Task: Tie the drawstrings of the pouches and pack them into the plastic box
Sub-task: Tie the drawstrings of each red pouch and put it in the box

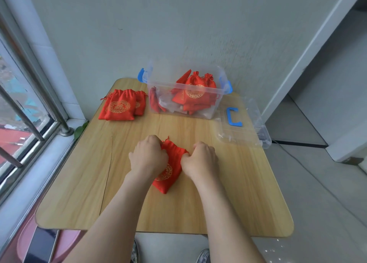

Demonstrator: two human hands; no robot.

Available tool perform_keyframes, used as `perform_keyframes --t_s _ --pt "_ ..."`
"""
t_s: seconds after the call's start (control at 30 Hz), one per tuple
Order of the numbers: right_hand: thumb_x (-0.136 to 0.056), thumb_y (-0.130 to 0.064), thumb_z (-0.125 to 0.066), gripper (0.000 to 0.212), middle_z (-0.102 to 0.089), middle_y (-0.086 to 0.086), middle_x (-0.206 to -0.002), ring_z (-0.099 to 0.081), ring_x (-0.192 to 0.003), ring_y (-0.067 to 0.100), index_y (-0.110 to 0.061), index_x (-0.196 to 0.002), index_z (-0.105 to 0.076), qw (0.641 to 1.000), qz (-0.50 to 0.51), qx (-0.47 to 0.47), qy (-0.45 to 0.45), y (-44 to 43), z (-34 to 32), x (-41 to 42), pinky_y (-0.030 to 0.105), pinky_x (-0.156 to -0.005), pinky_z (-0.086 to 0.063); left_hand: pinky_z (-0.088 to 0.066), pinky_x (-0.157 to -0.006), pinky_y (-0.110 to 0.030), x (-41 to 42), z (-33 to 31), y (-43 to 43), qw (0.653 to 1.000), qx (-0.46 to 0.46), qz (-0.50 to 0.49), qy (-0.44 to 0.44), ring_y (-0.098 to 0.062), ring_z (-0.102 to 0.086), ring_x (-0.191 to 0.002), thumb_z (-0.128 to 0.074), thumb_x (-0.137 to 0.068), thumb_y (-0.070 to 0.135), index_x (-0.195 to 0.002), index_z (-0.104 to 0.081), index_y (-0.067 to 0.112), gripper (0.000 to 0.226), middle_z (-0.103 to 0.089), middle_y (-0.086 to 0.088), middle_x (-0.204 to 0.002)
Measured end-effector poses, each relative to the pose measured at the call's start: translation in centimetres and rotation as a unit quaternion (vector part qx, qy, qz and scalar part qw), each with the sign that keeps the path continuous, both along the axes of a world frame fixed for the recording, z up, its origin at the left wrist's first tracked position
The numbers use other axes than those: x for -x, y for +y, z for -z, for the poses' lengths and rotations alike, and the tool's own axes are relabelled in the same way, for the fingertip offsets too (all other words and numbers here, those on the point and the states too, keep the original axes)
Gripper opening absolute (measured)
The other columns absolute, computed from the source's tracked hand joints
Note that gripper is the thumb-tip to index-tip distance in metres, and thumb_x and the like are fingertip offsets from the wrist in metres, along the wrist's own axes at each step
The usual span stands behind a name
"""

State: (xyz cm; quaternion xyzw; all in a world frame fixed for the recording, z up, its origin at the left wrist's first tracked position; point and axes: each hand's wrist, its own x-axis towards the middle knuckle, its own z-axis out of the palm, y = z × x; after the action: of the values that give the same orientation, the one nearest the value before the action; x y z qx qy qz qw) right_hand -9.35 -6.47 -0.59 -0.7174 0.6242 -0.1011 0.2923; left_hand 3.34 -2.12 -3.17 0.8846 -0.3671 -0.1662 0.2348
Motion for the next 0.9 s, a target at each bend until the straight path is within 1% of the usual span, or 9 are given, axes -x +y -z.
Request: perform_keyframes --t_s 0.1,0.2,0.3,0.4,0.47,0.53,0.67,0.77,0.9 --pt "-0.098 -0.031 -0.059 0.026 -0.058 0.008 -0.133 -0.058 -0.124 0.034 -0.024 -0.122 -0.064 1.000 0.000 -0.008 -0.009 -0.3 0.2 0.2 0.042 -0.106 -0.050 -0.055 -0.091 -0.047 1.1 -1.0 -0.7 0.994 0.063 -0.060 0.061 -0.033 -0.061 -0.098 -0.058 -0.097 0.024 -0.106 -0.070 0.013 0.018 -0.069 -0.006 -0.107" --pt "-0.096 -0.027 -0.059 0.006 -0.068 0.001 -0.114 -0.064 -0.110 0.028 -0.027 -0.101 -0.063 0.995 0.028 0.009 -0.099 -1.4 0.1 0.2 0.039 -0.095 -0.054 -0.058 -0.087 -0.044 1.9 -2.4 -1.5 0.974 0.155 -0.084 0.140 -0.033 -0.069 -0.100 -0.060 -0.100 0.023 -0.105 -0.069 0.017 0.012 -0.072 -0.004 -0.105" --pt "-0.100 -0.022 -0.057 0.006 -0.069 -0.005 -0.102 -0.064 -0.098 0.019 -0.022 -0.103 -0.063 0.971 0.065 0.038 -0.229 -2.8 -0.5 0.3 0.029 -0.076 -0.045 -0.062 -0.066 -0.037 2.3 -3.6 -2.8 0.920 0.255 -0.111 0.276 -0.022 -0.073 -0.072 -0.061 -0.101 0.017 -0.104 -0.066 0.018 0.006 -0.073 -0.004 -0.098" --pt "-0.098 -0.017 -0.061 0.017 -0.070 -0.005 -0.101 -0.068 -0.093 0.015 -0.026 -0.112 -0.059 0.930 0.096 0.047 -0.351 -3.6 -1.1 -0.1 0.028 -0.074 -0.051 -0.050 -0.047 -0.020 2.5 -4.3 -3.5 0.860 0.316 -0.130 0.379 -0.006 -0.066 -0.053 -0.061 -0.100 0.004 -0.110 -0.065 0.015 0.016 -0.073 -0.002 -0.089" --pt "-0.096 -0.012 -0.061 0.026 -0.073 -0.005 -0.097 -0.070 -0.087 0.011 -0.029 -0.116 -0.058 0.911 0.114 0.065 -0.392 -4.3 -1.2 -0.4 0.027 -0.075 -0.054 -0.050 -0.055 -0.021 2.3 -4.5 -4.3 0.828 0.338 -0.131 0.428 -0.008 -0.066 -0.061 -0.063 -0.096 0.001 -0.114 -0.069 0.012 0.022 -0.074 -0.001 -0.086" --pt "-0.096 -0.009 -0.061 0.029 -0.076 -0.007 -0.098 -0.072 -0.088 0.007 -0.030 -0.116 -0.063 0.899 0.120 0.079 -0.414 -5.2 -1.2 -0.7 0.024 -0.079 -0.056 -0.051 -0.071 -0.029 2.1 -4.7 -5.0 0.802 0.343 -0.142 0.468 -0.015 -0.067 -0.076 -0.065 -0.091 0.012 -0.112 -0.074 0.008 0.024 -0.074 -0.001 -0.089" --pt "-0.095 -0.009 -0.063 0.025 -0.079 -0.011 -0.093 -0.075 -0.088 0.005 -0.031 -0.100 -0.073 0.896 0.121 0.083 -0.419 -6.5 -1.1 -0.7 0.033 -0.085 -0.062 -0.054 -0.081 -0.036 2.0 -4.5 -5.8 0.766 0.349 -0.164 0.514 -0.017 -0.072 -0.083 -0.063 -0.099 0.036 -0.106 -0.075 0.013 0.027 -0.082 -0.004 -0.097" --pt "-0.094 -0.010 -0.064 0.023 -0.080 -0.010 -0.093 -0.075 -0.087 0.006 -0.028 -0.101 -0.074 0.893 0.131 0.065 -0.427 -7.1 -0.9 -0.6 0.038 -0.085 -0.064 -0.055 -0.086 -0.038 2.0 -4.1 -5.9 0.770 0.356 -0.157 0.506 -0.018 -0.071 -0.087 -0.071 -0.099 0.033 -0.103 -0.079 0.015 0.020 -0.082 -0.007 -0.104" --pt "-0.091 -0.009 -0.066 0.025 -0.077 -0.011 -0.094 -0.073 -0.092 0.009 -0.030 -0.100 -0.077 0.895 0.140 0.079 -0.417 -7.2 -0.9 -0.4 0.038 -0.085 -0.063 -0.057 -0.083 -0.032 2.0 -4.2 -6.0 0.749 0.373 -0.144 0.529 -0.014 -0.074 -0.086 -0.072 -0.099 0.018 -0.117 -0.078 0.015 0.019 -0.082 -0.001 -0.104"
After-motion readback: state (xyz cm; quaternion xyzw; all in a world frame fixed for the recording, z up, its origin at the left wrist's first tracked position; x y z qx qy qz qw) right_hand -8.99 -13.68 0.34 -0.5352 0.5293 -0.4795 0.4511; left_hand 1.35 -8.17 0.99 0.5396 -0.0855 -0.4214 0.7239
